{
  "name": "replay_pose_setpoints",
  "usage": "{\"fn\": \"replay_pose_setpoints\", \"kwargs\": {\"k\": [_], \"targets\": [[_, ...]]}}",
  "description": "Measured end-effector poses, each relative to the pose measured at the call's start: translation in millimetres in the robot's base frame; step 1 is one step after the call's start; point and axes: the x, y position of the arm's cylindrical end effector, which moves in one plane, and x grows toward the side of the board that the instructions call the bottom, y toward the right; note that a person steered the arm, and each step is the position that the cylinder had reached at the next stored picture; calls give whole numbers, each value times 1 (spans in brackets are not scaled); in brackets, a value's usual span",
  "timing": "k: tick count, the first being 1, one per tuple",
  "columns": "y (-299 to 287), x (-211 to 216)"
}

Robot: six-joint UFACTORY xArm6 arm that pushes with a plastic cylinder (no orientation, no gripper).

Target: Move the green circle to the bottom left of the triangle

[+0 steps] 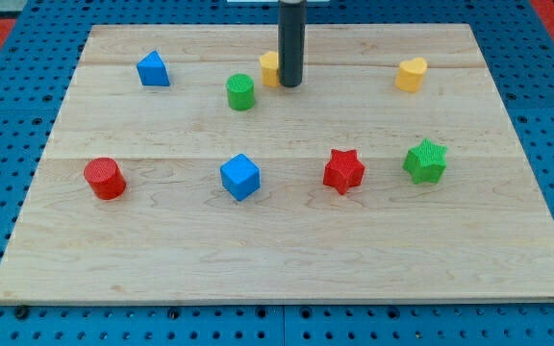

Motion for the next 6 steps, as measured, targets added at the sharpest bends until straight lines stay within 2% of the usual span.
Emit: {"fn": "replay_pose_setpoints", "kwargs": {"k": [1, 2, 4, 6], "targets": [[-2, 8], [-29, 32], [-156, 19], [-170, 19]]}}
